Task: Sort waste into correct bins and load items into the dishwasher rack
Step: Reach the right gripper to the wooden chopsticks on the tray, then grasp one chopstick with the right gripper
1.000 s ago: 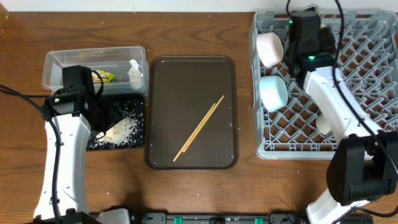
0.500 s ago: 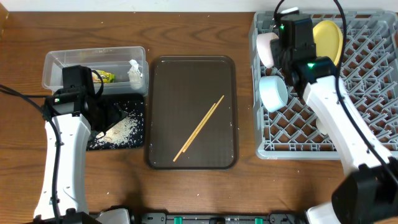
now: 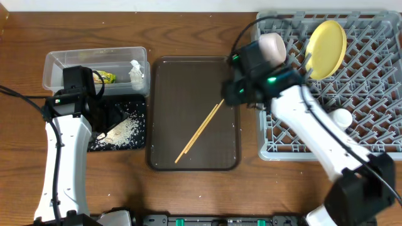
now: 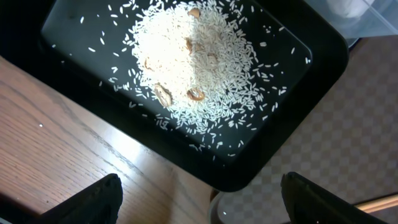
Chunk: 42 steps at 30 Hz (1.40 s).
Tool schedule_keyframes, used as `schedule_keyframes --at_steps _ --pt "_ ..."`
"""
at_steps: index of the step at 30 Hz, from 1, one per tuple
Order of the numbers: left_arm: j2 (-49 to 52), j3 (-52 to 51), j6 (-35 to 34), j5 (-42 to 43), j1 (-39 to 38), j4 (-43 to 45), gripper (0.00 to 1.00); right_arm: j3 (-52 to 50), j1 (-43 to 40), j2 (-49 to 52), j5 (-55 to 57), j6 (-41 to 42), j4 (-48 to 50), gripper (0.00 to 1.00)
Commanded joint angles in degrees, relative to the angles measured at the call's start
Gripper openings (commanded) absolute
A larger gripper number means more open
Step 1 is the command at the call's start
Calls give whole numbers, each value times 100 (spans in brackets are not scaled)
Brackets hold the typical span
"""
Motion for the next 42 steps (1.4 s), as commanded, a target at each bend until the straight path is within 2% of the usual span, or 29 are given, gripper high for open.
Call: schedule_keyframes --at_steps 1,11,16,21,29,37,42 --pt "-4 -24 -48 -31 22 -11 84 26 400 367 -151 743 -52 51" --pt "-4 -24 -46 -31 22 -13 84 26 1073 1620 -153 1541 -66 48" --pt "-4 -24 -48 -31 22 -13 84 26 1097 2031 -85 1598 -39 37" --pt "-4 -24 -48 -31 22 -13 84 28 1080 2070 352 1600 -33 35" --pt "-4 -24 -48 -31 22 -13 84 120 890 2068 396 1635 289 34" --pt "-4 -24 -48 -31 22 -24 84 142 636 2068 387 1567 1462 35" --pt "-4 -24 -46 -31 22 -83 84 155 638 2057 188 1550 1309 34"
